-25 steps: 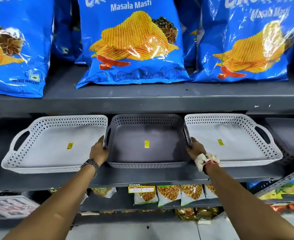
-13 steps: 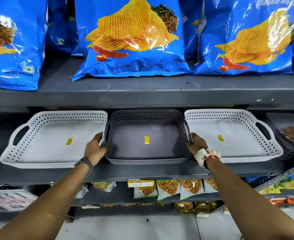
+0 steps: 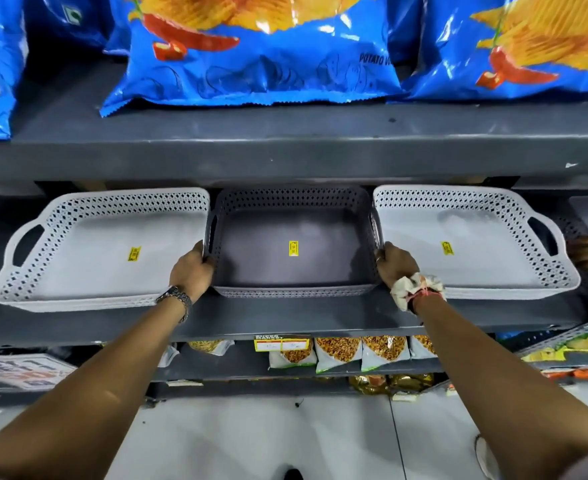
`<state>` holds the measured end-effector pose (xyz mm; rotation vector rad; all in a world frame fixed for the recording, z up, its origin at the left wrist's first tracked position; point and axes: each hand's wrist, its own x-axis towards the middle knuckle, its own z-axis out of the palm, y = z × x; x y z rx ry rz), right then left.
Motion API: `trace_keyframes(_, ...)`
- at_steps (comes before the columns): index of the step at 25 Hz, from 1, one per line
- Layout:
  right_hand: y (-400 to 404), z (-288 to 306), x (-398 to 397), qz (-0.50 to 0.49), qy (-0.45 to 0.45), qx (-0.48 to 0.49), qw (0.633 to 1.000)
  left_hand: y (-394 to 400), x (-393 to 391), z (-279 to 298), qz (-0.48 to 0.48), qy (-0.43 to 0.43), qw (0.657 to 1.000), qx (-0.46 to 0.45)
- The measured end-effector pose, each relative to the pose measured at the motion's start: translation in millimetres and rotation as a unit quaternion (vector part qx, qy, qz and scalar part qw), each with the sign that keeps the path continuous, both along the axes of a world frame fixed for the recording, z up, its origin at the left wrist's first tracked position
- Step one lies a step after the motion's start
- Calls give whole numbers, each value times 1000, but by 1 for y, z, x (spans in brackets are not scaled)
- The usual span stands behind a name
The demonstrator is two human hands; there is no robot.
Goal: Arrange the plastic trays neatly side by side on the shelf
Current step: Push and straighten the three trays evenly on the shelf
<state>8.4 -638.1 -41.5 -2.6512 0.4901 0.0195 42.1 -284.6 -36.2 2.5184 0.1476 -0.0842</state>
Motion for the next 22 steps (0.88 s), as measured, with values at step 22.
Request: trace_keyframes(22, 4, 10, 74, 2, -2, -6, 1000, -11, 79, 4, -6, 6, 1000, 28)
